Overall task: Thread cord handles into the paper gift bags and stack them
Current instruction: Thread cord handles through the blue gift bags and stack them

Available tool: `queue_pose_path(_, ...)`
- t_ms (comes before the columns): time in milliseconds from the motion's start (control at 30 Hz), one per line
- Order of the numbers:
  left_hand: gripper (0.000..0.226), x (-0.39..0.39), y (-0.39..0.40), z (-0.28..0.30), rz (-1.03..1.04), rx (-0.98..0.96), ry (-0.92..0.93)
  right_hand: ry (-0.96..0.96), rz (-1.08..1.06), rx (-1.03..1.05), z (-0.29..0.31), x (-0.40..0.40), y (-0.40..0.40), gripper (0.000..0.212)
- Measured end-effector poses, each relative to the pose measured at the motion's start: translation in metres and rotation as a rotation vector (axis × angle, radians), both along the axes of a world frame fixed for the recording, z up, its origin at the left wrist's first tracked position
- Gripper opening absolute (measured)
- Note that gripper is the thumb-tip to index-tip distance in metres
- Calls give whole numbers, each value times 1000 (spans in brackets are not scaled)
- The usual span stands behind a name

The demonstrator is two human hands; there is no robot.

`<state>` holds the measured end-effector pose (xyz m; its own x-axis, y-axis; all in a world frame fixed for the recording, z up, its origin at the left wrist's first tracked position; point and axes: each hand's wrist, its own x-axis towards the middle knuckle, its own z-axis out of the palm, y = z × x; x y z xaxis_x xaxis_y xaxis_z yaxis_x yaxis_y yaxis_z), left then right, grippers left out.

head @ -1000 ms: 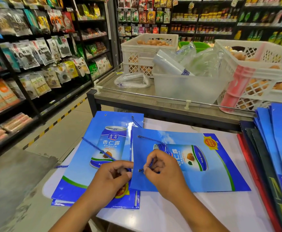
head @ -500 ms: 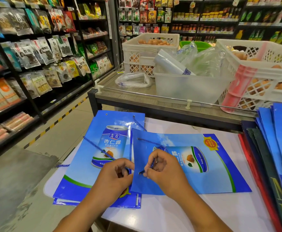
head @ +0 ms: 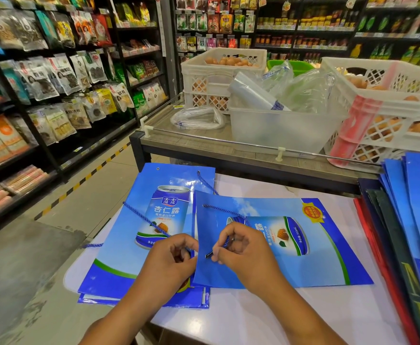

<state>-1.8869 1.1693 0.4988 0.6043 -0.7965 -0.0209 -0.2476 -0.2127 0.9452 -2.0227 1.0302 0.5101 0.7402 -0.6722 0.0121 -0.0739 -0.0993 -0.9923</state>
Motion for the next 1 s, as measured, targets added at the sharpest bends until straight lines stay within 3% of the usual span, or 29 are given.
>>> queue_pose_path(167,20,0,-1,0,-4,-23,3,46,5,-126,0,-2,5,29)
queue_pose_path(367,27,2,1,-1,-33,-32,15,-10,119,-655,-5,-3,8,25)
queue_pose_path(733,16,0,5,4,-152,-59,-32,33,170,-386,-4,-5,3,21)
queue_pose_path(1000,20,0,7,4,-144,-28,-110,61,210,-211,3,-11,-5,22)
